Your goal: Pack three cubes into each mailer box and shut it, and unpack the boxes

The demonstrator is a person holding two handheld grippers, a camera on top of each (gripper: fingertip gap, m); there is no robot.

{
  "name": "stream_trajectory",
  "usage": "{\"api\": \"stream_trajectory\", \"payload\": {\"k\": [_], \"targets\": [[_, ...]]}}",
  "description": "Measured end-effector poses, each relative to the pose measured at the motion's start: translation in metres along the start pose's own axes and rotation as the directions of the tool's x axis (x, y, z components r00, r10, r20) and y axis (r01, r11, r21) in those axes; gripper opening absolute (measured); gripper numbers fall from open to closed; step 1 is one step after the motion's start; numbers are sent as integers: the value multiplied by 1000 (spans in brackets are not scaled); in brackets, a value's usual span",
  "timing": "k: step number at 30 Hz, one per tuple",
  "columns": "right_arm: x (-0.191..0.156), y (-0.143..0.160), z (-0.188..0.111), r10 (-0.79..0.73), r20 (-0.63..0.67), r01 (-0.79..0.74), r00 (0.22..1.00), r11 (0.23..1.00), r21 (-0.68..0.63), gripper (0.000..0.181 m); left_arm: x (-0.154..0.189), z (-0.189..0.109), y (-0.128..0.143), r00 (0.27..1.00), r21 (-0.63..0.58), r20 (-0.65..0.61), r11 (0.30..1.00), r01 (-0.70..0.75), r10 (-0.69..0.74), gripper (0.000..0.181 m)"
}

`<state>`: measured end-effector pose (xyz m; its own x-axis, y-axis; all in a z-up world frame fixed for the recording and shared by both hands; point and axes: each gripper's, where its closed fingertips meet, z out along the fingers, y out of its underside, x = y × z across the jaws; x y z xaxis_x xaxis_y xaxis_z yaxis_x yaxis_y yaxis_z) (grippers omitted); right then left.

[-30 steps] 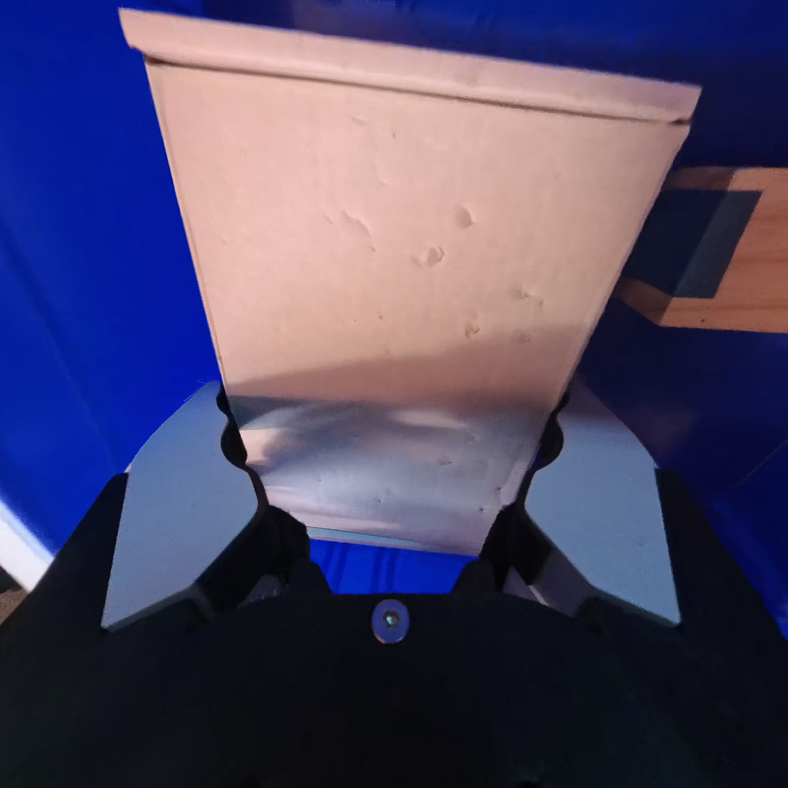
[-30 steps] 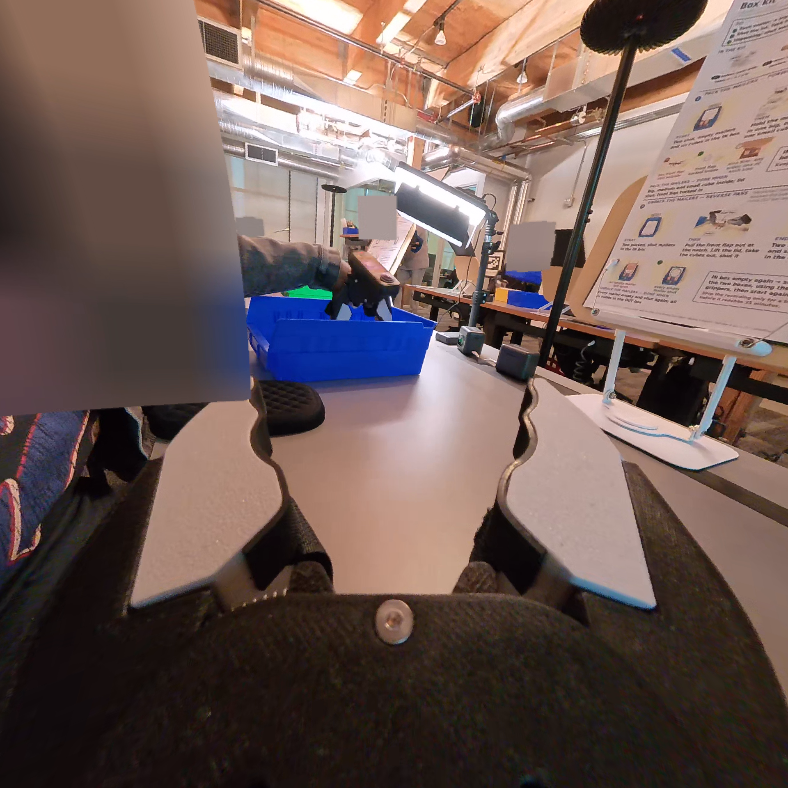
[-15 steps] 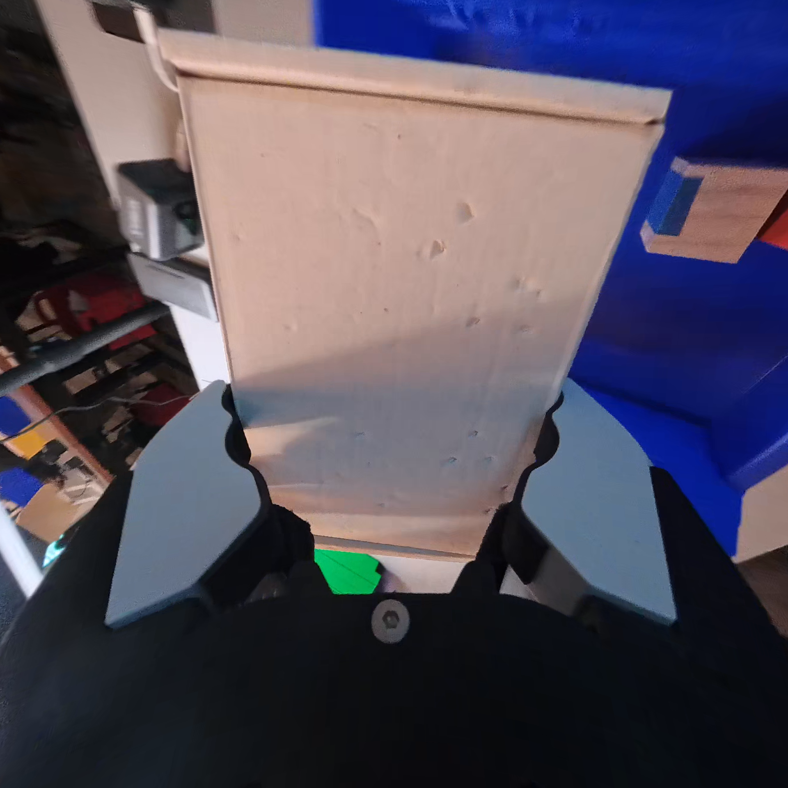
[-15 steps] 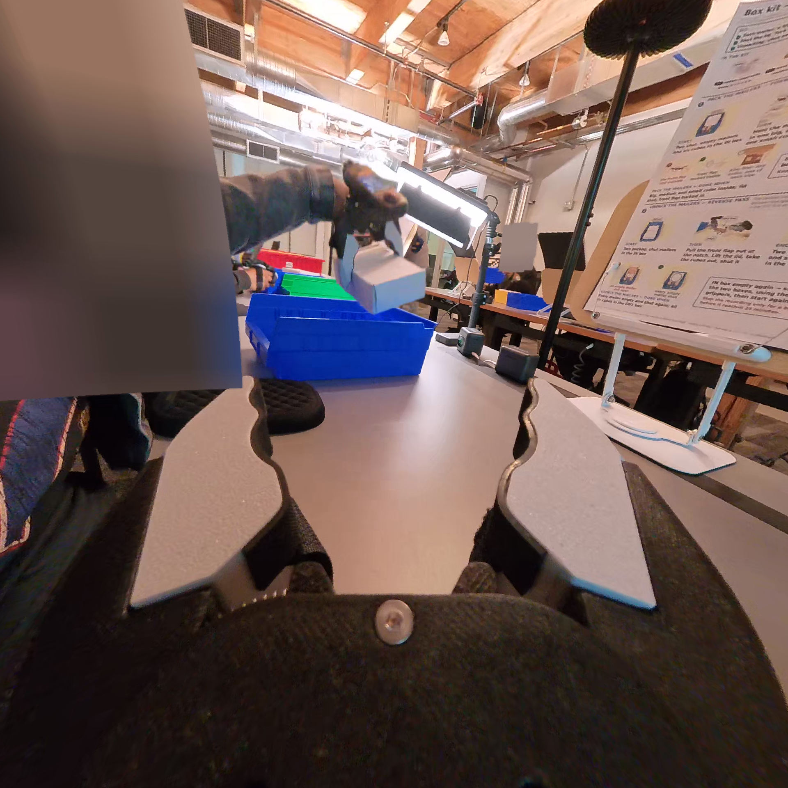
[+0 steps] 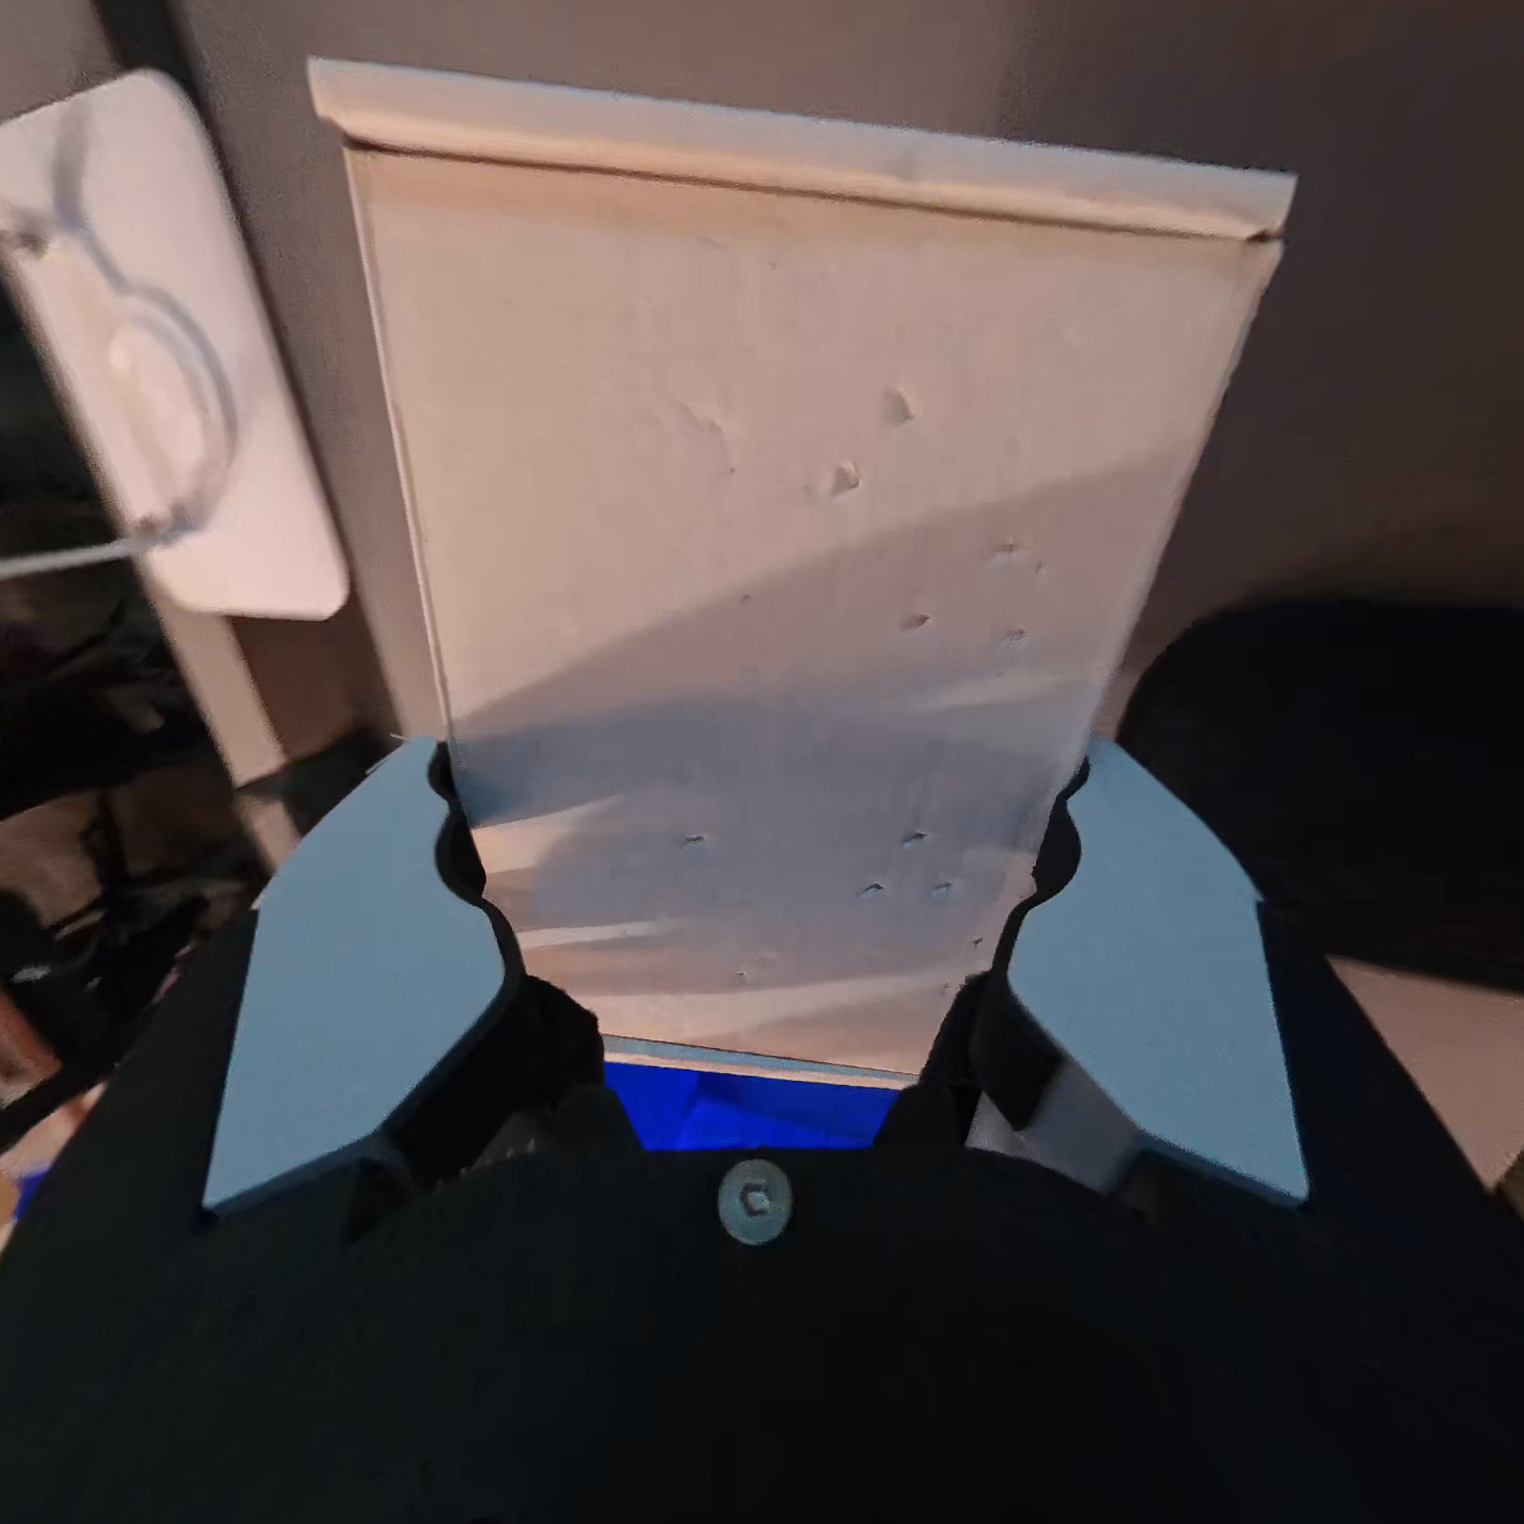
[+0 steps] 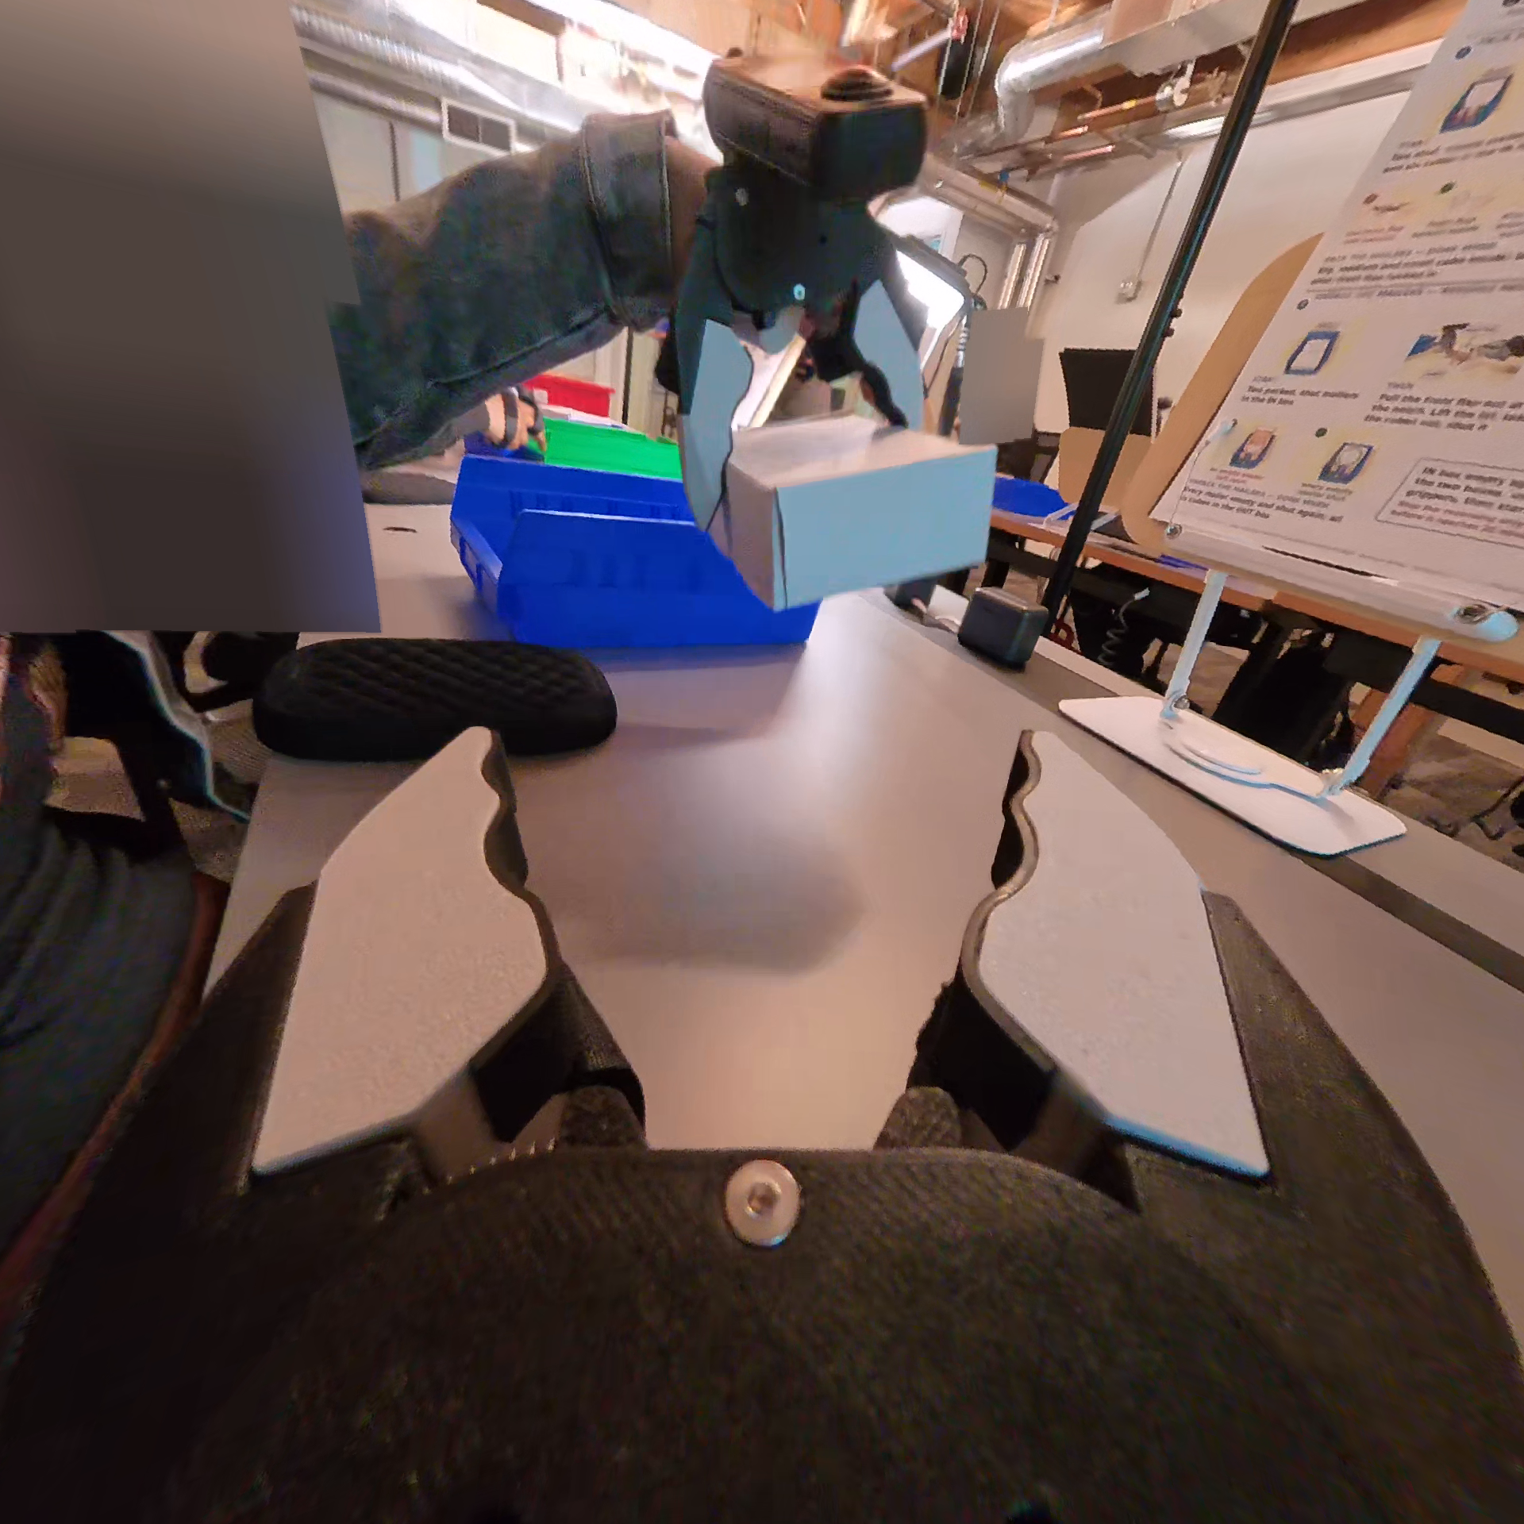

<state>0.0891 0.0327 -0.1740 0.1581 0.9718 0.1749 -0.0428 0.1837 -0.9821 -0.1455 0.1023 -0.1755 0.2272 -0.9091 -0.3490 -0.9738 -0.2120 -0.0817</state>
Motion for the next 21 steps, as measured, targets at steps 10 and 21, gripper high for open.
{"api": "stream_trajectory", "payload": {"k": [10,21], "targets": [[1,20,8,-3,-10,1,1000,991,-133,110,58,96,-71,986,40,-161,998,51,-44,132],[3,32,10,36,-23,-40,999,980,-196,109,56,92,-84,989,234,-65,962,144,-132,138]]}}
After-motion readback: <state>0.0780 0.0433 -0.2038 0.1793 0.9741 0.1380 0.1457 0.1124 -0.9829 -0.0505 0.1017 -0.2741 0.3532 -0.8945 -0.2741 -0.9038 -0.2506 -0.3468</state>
